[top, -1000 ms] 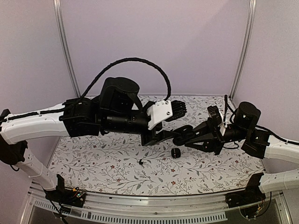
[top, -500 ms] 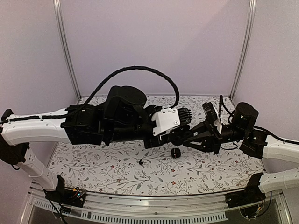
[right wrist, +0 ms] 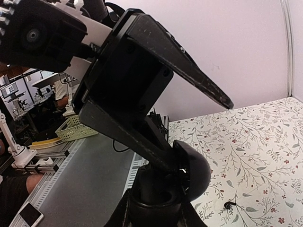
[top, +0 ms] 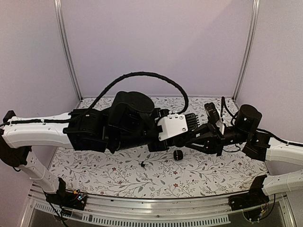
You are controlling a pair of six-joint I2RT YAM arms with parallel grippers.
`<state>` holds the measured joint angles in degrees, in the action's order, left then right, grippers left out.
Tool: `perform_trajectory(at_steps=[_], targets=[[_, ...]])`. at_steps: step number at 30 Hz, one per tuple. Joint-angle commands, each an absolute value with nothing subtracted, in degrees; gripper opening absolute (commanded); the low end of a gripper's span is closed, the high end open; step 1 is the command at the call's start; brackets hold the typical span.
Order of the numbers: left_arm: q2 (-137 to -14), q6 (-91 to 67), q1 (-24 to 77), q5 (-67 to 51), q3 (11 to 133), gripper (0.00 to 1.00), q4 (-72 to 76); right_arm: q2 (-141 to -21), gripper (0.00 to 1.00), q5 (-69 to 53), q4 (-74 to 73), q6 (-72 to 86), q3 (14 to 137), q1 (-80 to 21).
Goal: Insert the wireless bluetooth earbuds into the charging case
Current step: Adjust the earbuds in the charging case.
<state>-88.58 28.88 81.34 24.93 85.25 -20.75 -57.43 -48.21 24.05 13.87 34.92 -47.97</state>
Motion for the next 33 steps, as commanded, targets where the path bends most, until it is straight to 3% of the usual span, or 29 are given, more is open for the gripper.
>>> perform_trajectory(at_steps=[1,15,33], targets=[[-88.23,29.73,82.70,26.68,84.76,0.48,-19.97,-56.28,0.02,-45.74,27.65,10.53,34.44,-48.08],[-86.20,32.98,83.62,28.64,82.37,0.47,-12.59,-58.48,0.02,-45.64,26.72,9.82,34.57,-48.08],[-88.85,34.04,83.60,27.87,83.92,0.47,-13.80,-59.02,0.02,-46.15,26.76,10.46,34.89,-48.08]])
